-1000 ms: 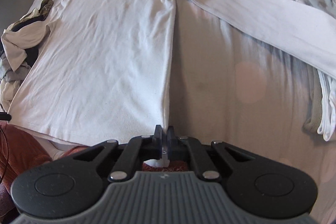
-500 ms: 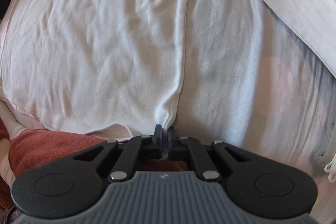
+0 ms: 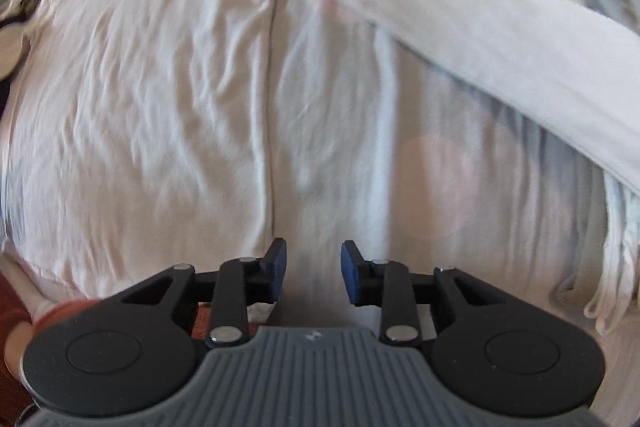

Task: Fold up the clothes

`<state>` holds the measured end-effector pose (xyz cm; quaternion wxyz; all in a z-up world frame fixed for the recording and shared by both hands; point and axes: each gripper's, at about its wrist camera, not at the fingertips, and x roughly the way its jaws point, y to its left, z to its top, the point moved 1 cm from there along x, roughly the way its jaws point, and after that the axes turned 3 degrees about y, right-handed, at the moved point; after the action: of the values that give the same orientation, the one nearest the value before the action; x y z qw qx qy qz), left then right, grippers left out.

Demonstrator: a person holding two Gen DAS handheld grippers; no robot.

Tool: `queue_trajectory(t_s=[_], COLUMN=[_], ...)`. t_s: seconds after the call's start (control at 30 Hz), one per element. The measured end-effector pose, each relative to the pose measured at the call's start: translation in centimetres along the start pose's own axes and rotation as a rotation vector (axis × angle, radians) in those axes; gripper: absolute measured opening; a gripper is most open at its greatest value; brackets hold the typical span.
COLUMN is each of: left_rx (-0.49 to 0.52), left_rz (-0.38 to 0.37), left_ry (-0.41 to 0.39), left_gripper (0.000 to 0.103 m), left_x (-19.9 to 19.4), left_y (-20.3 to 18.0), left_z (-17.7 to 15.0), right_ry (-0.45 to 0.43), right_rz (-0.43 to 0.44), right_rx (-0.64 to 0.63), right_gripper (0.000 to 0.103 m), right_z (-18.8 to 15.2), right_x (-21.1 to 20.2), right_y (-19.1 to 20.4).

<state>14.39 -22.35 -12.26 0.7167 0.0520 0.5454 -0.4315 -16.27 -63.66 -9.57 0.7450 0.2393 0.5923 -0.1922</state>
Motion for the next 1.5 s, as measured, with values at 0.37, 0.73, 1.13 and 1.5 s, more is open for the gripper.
queue_trajectory(t_s=[0.37,0.73,1.13,1.5], left_rx=[0.196,0.176,0.141,0.112], left_rz=[0.261,0.179,0.191,0.165], left_ry=[0.023,-0.070,-0.074,-0.057], left_gripper=[0.043,0.051,0.051,0.051], left_x=[3.6,3.5,4.5,5.0], left_y=[-0.3,0.8,3.4,4.1], left_z=[3.2,3.9,4.6,4.6], right_ry=[-0.358,-0.501,-0.395,-0.410], right_rz=[-0.153,-0.406,-0.497,-0.519], right_rx=[0.291,0.379,0.407,0.390], right_gripper=[0.054,0.054,0.012,0.002], right_z=[1.1,1.1,5.0,5.8], right_x=[-7.4,-11.6,-10.3,-11.7], right_y=[-6.3,-10.8,-11.5,-11.6])
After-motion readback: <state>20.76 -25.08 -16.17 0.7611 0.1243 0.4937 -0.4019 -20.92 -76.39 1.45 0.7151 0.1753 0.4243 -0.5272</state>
